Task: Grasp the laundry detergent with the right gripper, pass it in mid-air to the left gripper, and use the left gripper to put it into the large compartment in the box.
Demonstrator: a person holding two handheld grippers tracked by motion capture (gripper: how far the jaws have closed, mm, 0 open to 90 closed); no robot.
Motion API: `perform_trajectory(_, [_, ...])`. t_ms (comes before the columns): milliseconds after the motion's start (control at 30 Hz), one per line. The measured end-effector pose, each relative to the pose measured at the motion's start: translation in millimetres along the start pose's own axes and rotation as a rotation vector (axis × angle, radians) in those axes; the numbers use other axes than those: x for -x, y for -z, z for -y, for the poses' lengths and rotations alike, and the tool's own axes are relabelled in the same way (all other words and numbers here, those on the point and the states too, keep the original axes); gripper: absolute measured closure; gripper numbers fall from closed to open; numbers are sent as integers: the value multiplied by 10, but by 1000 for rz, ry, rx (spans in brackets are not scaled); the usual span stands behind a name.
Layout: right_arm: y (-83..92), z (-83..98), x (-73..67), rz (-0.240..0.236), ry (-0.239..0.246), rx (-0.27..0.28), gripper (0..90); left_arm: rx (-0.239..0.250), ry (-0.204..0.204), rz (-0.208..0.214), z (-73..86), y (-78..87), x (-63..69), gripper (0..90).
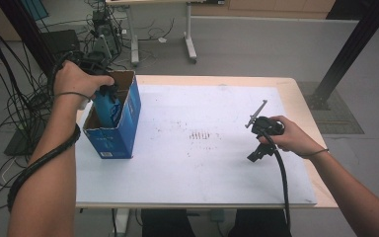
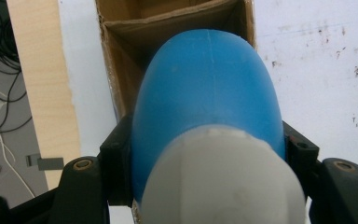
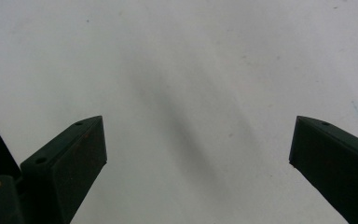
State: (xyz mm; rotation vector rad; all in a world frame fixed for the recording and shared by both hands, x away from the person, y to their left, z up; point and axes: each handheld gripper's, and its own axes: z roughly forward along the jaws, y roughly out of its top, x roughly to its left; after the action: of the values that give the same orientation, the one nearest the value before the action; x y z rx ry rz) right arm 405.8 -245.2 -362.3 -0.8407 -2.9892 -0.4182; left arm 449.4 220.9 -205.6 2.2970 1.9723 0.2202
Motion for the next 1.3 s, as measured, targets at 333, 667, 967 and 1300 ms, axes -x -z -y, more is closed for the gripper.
perform_trajectory(333, [30,-35,140,14,-31,1,39,18,18,-3,45,-92,-33,376])
perform_trajectory(667, [25,-54,219,25,-49,1,40,15,33,8,59,-210,-56,376])
perform_trajectory(967, [76,-108,260,53,-35,-10,39,12,41,12,68,-350,-45,376])
perform_trajectory(1300, [96,-127,275,53,-32,-12,39,-4,47,0,69,-492,-37,376])
